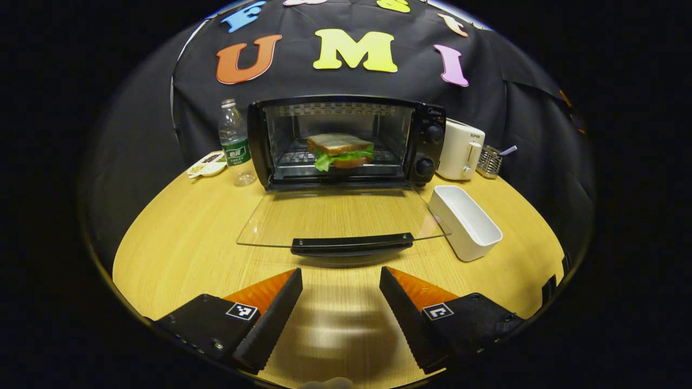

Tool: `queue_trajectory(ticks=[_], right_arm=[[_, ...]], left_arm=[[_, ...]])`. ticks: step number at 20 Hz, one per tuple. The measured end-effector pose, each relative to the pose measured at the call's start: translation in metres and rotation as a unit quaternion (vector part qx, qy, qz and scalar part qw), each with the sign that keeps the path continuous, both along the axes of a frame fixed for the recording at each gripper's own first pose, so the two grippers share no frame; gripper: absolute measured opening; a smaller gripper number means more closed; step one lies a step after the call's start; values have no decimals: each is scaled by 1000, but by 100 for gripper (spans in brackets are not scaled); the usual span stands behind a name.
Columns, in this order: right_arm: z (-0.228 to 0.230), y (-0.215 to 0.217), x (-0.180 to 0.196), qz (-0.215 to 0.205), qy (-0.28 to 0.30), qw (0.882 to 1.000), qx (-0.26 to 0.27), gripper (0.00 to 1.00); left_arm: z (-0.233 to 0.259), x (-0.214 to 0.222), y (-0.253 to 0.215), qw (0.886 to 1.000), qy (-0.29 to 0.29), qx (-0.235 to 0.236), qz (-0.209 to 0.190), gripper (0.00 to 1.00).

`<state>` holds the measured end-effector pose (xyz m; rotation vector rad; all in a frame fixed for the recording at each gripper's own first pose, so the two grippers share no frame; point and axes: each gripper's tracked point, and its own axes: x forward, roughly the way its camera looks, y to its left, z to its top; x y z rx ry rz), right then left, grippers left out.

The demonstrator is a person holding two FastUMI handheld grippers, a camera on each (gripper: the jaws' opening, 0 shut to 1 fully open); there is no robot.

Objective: Open the electric oven with the left hand, put the food in, and close the electric oven.

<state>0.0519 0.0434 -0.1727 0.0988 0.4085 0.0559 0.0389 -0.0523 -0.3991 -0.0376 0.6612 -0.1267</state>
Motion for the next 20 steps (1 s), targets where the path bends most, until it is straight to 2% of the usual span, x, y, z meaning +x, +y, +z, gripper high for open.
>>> queue_trajectory(ticks=[10, 20], right_arm=[[-15, -11, -8, -24, 21, 1000, -2, 100], [-24, -9, -7, -26, 34, 999, -8, 100]], left_arm=[[-32, 19, -5, 1000, 29, 9, -7, 95], [-30, 33, -9, 999, 36, 6, -1, 95]])
